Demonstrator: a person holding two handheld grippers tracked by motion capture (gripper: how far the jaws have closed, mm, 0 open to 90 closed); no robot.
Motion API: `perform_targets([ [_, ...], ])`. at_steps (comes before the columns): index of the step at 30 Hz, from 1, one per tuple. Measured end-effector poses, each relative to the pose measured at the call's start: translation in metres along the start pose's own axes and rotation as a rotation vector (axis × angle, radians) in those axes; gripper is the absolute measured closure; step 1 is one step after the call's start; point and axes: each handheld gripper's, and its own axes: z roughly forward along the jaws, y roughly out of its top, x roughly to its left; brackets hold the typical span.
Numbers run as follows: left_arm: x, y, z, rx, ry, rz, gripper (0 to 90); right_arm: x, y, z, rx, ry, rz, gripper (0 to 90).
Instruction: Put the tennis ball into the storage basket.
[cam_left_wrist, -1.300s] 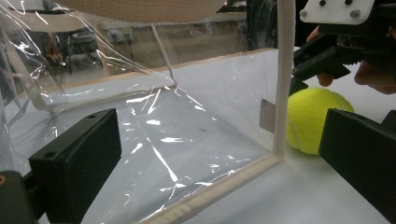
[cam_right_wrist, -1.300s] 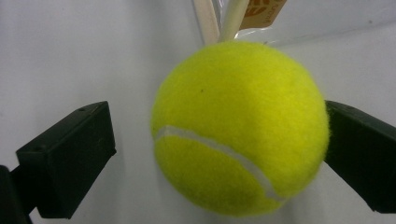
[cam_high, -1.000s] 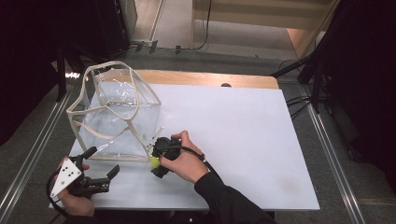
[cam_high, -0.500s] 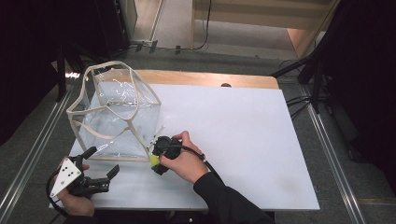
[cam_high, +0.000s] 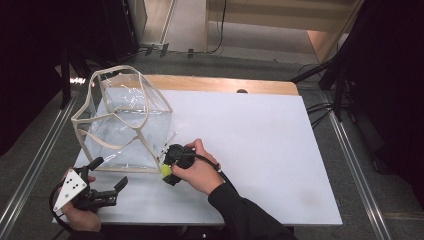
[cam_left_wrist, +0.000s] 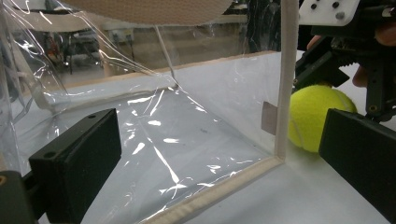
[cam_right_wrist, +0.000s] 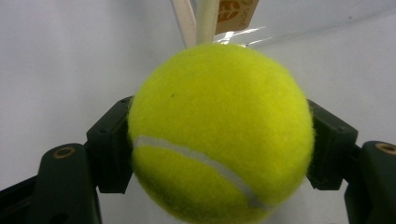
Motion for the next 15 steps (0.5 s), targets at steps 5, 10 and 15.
perform_targets([
  [5, 0.0, 0.0, 0.0, 0.0, 0.001, 0.0, 0.0, -0.003, 0.002, -0.008, 0.002, 0.008, -0.014, 23.4],
  [10, 0.0, 0.0, 0.0, 0.001, 0.002, -0.002, 0.0, -0.006, 0.006, -0.015, 0.003, 0.004, -0.024, 23.5],
  [15, 0.001, 0.0, 0.0, -0.001, 0.001, -0.001, 0.0, -0.006, 0.014, -0.024, 0.002, 0.015, -0.038, 23.5],
])
